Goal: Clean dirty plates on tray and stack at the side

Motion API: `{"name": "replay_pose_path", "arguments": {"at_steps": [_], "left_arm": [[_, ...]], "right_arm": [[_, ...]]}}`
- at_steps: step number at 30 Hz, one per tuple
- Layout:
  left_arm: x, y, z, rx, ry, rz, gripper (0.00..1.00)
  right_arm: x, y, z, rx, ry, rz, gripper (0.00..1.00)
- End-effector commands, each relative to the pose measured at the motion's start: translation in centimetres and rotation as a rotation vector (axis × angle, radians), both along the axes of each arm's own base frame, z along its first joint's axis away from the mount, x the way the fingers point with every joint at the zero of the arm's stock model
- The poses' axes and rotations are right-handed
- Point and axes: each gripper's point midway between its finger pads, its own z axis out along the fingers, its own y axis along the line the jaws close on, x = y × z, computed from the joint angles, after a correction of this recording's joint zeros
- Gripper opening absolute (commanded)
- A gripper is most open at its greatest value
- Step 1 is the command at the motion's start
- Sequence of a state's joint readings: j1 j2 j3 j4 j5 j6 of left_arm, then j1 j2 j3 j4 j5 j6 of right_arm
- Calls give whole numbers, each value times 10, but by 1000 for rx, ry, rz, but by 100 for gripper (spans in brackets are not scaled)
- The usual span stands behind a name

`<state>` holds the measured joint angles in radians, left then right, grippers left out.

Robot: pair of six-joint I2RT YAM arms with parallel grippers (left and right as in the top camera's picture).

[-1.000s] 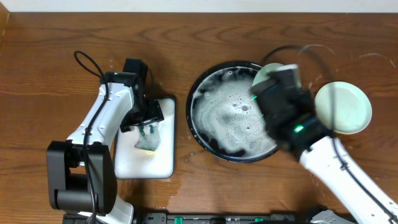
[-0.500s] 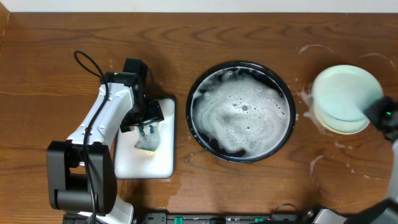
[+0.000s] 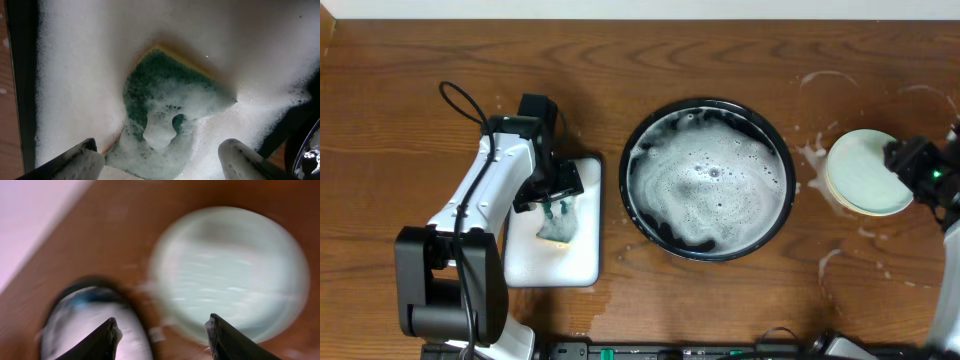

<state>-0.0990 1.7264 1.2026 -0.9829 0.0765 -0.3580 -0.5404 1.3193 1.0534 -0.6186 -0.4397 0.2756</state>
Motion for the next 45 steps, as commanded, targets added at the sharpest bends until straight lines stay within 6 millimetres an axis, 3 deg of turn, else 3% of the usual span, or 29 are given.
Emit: {"name": "replay_pose_path", "arguments": {"at_steps": [1,4,5,6,9,13,19,25,28,31,36,40,45], "left_arm": [[0,1,2,-3,-5,-6,82],[0,1,2,-3,-5,-6,82],[0,1,2,-3,-5,-6,82],[0,1,2,-3,-5,-6,82],[0,1,2,-3,-5,-6,82],[1,1,2,-3,-6,-6,82],[0,1,2,-3,-5,-6,82],[0,1,2,-3,-5,-6,82],[0,1,2,-3,-5,-6,82],[0,1,2,-3,-5,-6,82],[0,1,2,-3,-5,-6,82],[0,1,2,-3,-5,-6,82],[0,1,2,-3,-5,-6,82]], "right_arm": [[-16,94,80,-62,-244,347,59],[-47,144,111,-99,-333,481,64],[-61,162,121,-111,-370,531,71],[-69,170,128,-120,-395,556,99],[-95,190,151,-152,-492,615,99],[-109,192,156,-161,-513,616,99],[-112,173,132,-265,-406,564,99],[-112,188,123,-486,-547,750,99],[-112,187,92,-550,-587,734,99],[-126,190,54,-556,-598,744,99],[-132,188,15,-608,-708,700,99],[-121,188,-5,-639,-794,674,99],[-107,189,-12,-679,-905,639,99]]}}
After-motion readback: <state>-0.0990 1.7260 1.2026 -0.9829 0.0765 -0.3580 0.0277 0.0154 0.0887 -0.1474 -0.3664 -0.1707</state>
